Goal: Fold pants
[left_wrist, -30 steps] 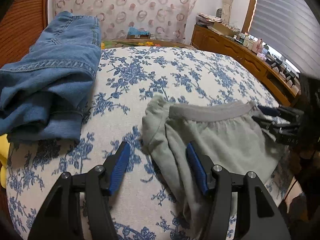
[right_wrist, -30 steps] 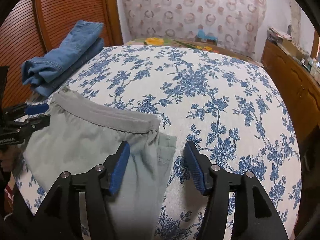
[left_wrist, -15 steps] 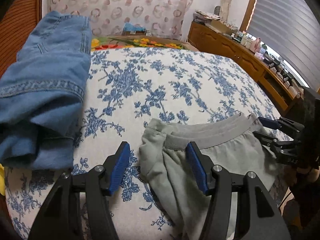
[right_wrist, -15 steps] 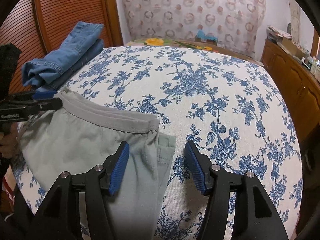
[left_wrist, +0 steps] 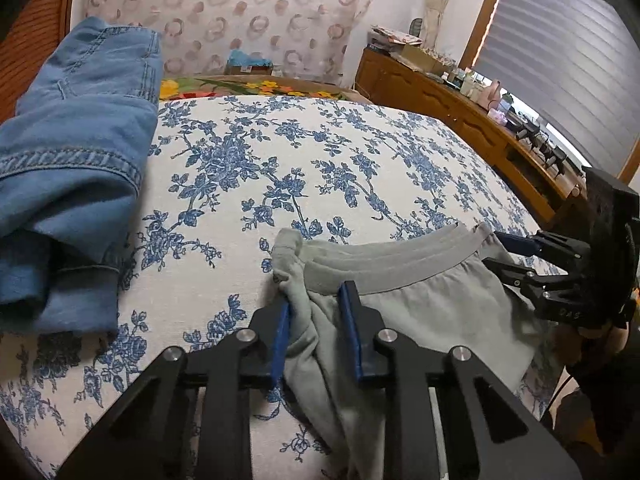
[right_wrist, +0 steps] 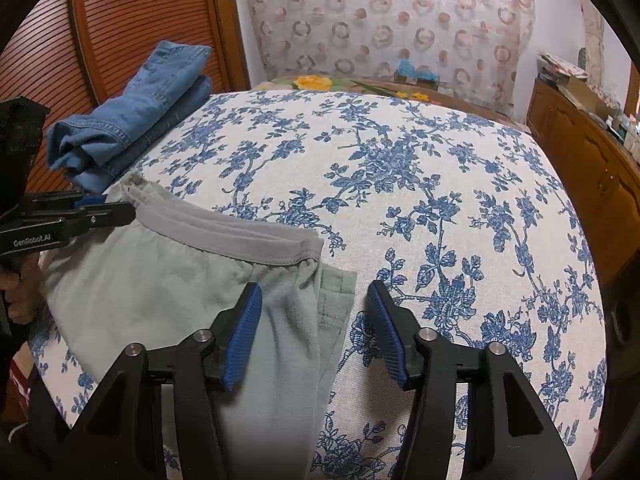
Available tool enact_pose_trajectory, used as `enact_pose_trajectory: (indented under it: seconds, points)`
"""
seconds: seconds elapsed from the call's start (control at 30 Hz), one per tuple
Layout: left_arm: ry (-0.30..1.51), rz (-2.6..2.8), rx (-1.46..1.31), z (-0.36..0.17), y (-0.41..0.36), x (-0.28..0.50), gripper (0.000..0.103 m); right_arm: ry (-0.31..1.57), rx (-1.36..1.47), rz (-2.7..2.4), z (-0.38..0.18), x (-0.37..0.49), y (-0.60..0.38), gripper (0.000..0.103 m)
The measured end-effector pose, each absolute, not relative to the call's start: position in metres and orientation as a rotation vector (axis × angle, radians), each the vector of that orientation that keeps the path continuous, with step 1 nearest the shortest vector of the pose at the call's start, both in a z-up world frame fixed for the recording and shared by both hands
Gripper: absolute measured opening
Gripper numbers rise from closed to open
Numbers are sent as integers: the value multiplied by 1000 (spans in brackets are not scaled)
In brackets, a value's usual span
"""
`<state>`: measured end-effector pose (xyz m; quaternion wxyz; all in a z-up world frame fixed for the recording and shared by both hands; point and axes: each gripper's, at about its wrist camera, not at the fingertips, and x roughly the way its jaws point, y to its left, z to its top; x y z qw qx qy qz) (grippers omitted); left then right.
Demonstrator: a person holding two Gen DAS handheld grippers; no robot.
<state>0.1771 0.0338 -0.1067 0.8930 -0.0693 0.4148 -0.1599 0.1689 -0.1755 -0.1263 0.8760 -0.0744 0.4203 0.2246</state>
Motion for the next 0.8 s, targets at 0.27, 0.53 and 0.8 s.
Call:
enact_pose_trajectory:
  seconds: [0.27,0.53,0.8]
  points:
    - [809,-345,-145,-97,32,168,13,881,-140,515,-125,169,-176,21]
    - [730,-360,-141,-77,30,146,12,866,-66,543,-118,157,-181,8]
    - [653,-368,-132,-53,26,124,12,775,-70,538,-92,136,-181,8]
